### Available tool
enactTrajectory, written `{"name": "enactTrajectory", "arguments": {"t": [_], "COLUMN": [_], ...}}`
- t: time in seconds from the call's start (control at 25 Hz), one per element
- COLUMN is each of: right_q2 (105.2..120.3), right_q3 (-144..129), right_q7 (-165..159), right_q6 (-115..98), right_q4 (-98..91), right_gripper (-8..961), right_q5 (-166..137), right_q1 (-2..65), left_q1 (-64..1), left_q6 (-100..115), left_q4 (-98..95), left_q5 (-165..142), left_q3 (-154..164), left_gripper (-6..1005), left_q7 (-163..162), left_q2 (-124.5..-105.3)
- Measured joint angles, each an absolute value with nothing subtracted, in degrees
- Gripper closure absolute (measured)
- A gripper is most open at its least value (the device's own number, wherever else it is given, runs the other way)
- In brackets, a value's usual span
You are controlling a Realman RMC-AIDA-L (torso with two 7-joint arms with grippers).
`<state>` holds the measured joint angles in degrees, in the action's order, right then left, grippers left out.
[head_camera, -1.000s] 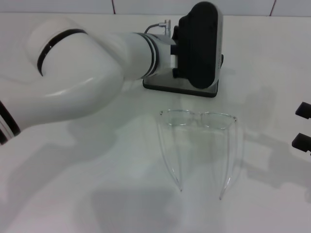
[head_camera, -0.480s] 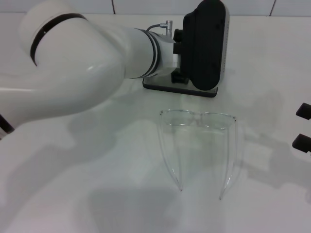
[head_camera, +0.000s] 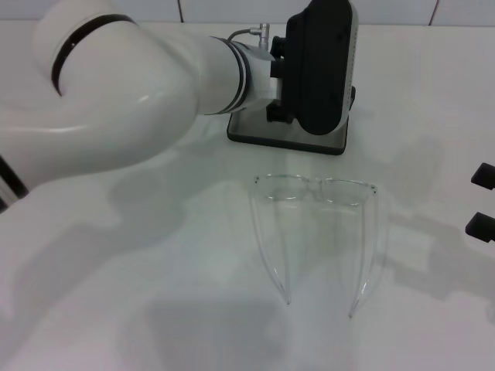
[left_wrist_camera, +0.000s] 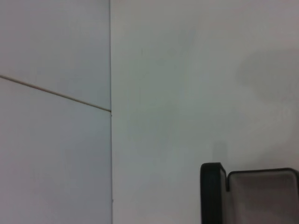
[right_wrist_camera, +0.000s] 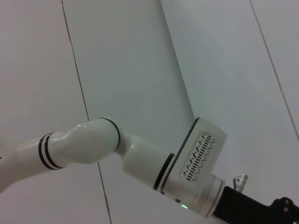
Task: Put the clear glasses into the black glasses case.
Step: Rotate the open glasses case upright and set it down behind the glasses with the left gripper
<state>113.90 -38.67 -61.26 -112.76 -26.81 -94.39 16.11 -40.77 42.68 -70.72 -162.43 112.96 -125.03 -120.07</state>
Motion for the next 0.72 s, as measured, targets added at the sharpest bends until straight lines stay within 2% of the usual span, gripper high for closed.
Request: {"name": "enactTrajectory", "arguments": {"t": [0.24, 0.72], "right_q2": [113.91, 114.11], "right_q3": [-38.7, -38.7], "right_q7": [-61.3, -61.3], "right_q6": [-112.8, -112.1], "right_q4": [-26.8, -26.7], "right_gripper": [231, 231], "right_q5": [-94.4, -94.3], "right_q1": [16.0, 16.0], "left_q1": [-44.4, -47.4], "left_q6": [41.1, 40.7], "left_q4": [-65.6, -60.6], "left_q5": [-162.4, -162.4], "left_q3": [112.8, 113.1], "left_gripper": [517, 516], "left_q7": [-124.5, -124.1], "left_q2": [-120.05, -120.27]}}
